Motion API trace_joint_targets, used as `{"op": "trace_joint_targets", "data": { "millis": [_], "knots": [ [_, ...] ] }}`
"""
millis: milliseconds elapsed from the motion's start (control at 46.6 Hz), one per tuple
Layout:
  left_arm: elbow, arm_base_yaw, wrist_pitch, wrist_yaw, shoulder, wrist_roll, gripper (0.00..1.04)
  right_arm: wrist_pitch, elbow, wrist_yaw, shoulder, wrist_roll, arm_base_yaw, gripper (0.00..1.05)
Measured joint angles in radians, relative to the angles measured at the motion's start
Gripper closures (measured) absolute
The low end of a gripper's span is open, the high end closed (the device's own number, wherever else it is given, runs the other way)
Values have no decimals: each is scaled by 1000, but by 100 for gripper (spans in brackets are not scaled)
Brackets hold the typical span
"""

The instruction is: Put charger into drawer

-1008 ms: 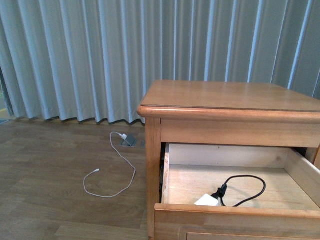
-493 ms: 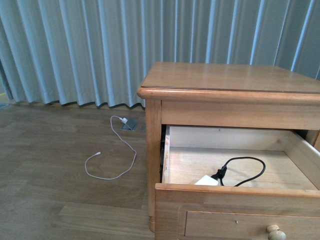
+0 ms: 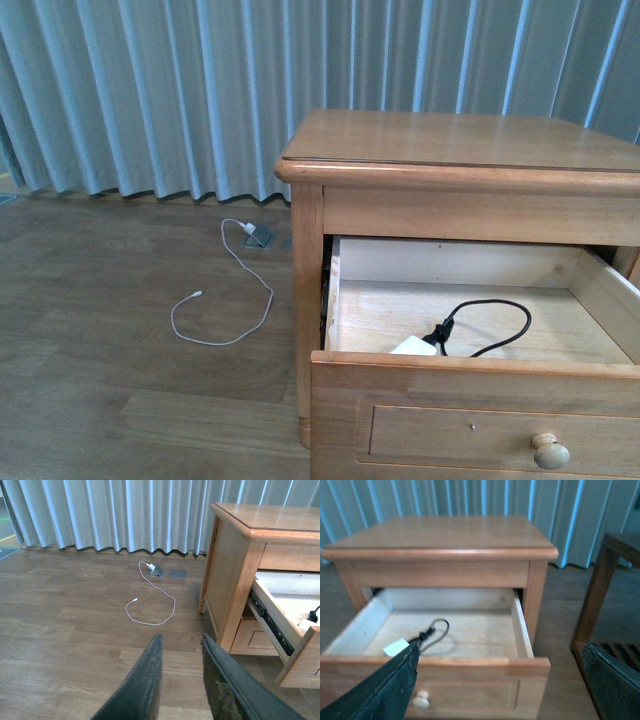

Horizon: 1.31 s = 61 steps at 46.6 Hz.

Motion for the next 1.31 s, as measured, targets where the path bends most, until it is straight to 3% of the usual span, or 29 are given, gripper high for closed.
{"op": "trace_joint_targets", "data": {
  "millis": [107,172,386,665,1029,1308],
  "knots": [
    [0,0,0,0,0,0,62,-214,76,37,102,-32,40,8],
    [0,0,0,0,0,0,49,-262,90,30,217,-35,72,8],
    [0,0,0,0,0,0,5,-5,195,44,700,10,182,8],
    [0,0,0,0,0,1,6,242,375,112,1172,75,286,8],
    [0,0,0,0,0,1,6,476,595,221,1514,105,317,8],
    [0,0,0,0,0,1,6,559,783,288,1700,97,328,8]
  ]
}}
